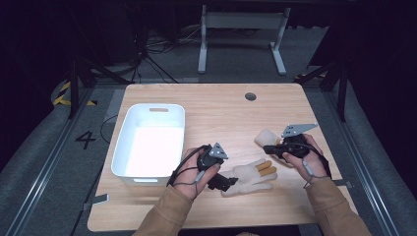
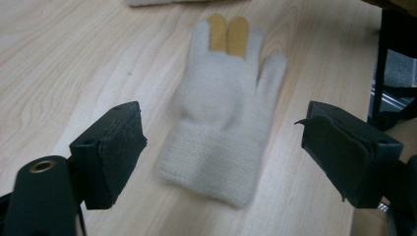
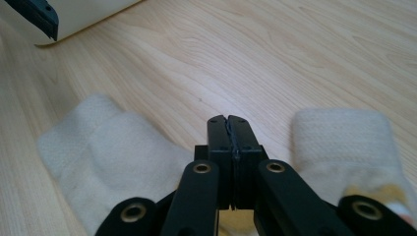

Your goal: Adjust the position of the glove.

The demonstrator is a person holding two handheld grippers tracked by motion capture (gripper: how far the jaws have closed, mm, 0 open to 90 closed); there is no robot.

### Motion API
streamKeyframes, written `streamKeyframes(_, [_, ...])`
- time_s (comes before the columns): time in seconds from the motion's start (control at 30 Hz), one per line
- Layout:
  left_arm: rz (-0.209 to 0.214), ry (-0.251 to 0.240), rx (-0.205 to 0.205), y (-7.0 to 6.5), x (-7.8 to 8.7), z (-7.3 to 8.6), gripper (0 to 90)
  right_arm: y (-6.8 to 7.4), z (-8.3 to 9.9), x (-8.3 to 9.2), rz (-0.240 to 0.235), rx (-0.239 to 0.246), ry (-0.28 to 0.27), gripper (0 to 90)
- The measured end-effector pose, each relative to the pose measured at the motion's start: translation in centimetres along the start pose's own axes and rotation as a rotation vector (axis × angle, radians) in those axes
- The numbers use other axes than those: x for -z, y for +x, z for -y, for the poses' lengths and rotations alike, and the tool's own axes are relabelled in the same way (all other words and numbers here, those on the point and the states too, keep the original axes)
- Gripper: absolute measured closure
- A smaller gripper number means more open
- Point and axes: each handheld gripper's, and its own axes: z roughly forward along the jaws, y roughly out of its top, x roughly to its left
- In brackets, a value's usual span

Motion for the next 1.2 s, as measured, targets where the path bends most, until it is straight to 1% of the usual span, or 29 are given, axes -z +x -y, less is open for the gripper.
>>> streamKeyframes(0.03, [0.003,0.007,-0.003,-0.1,0.1,0.0,18.7,0.1,0.0,-0.2,-0.001,0.005,0.005,89.9])
streamKeyframes(0.1, [0.008,0.023,-0.008,-0.2,0.2,0.1,17.3,0.3,0.0,-0.6,0.003,0.003,0.017,89.9])
streamKeyframes(0.2, [0.019,0.083,-0.058,-0.2,0.5,0.4,18.7,0.3,0.0,-1.3,-0.004,-0.002,0.031,89.8])
streamKeyframes(0.23, [0.022,0.097,-0.063,-0.2,0.6,0.6,19.1,0.3,0.1,-1.6,-0.006,-0.003,0.036,89.8])
streamKeyframes(0.27, [0.022,0.097,-0.063,-0.2,0.6,0.6,19.4,0.3,0.1,-1.6,-0.006,-0.003,0.036,89.8])
streamKeyframes(0.3, [0.021,0.132,-0.079,-0.1,0.7,0.9,19.4,0.3,0.1,-2.0,-0.011,-0.008,0.042,89.6])
streamKeyframes(0.33, [0.008,0.144,-0.076,0.0,0.8,1.0,19.5,0.2,0.1,-2.2,-0.012,-0.008,0.045,89.6])
streamKeyframes(0.43, [-0.011,0.159,-0.061,0.2,0.8,1.3,20.6,0.3,0.3,-2.8,-0.014,-0.003,0.056,89.5])
streamKeyframes(0.57, [-0.018,0.155,-0.049,0.3,0.9,1.3,19.7,0.3,0.4,-3.1,-0.011,0.002,0.056,89.1])
streamKeyframes(0.6, [-0.021,0.149,-0.048,0.4,1.0,1.3,19.5,0.1,0.6,-3.4,-0.01,-0.017,0.054,89.1])
streamKeyframes(0.67, [-0.024,0.154,-0.045,0.6,1.1,1.5,19.6,-0.1,0.7,-3.7,-0.009,-0.032,0.051,89.1])
streamKeyframes(0.73, [-0.024,0.157,-0.037,0.7,1.1,1.6,19.9,-0.3,0.9,-3.9,0.0,-0.037,0.065,89.1])
streamKeyframes(0.8, [-0.023,0.162,-0.04,0.7,1.2,1.6,20.2,-0.3,1.0,-4.2,0.009,-0.04,0.077,88.8])
streamKeyframes(0.87, [-0.029,0.156,-0.044,0.7,1.2,1.6,20.2,-0.3,1.1,-4.6,0.014,-0.047,0.087,87.9])
streamKeyframes(0.97, [-0.023,0.162,-0.043,0.7,1.1,1.6,19.5,-0.2,1.2,-5.1,0.011,-0.032,0.107,88.3])
streamKeyframes(1.0, [-0.029,0.17,-0.035,0.7,1.1,1.6,18.3,-0.2,1.2,-5.2,0.013,-0.031,0.113,88.4])
streamKeyframes(1.03, [-0.039,0.177,-0.037,0.8,1.0,1.6,15.8,-0.1,1.2,-5.4,0.014,-0.028,0.119,88.4])
streamKeyframes(1.07, [-0.054,0.181,-0.03,0.8,1.0,1.7,16.7,-0.1,1.2,-5.4,0.011,-0.025,0.123,88.4])
streamKeyframes(1.13, [-0.088,0.172,-0.024,1.0,1.0,1.6,16.5,-0.1,1.3,-5.6,0.008,-0.025,0.134,88.5])
streamKeyframes(1.17, [-0.095,0.163,-0.012,1.0,0.9,1.6,16.2,-0.1,1.3,-5.7,0.006,-0.027,0.143,88.5])
streamKeyframes(1.2, [-0.095,0.16,-0.008,1.0,0.9,1.6,16.7,-0.1,1.4,-5.7,0.007,-0.03,0.148,88.4])
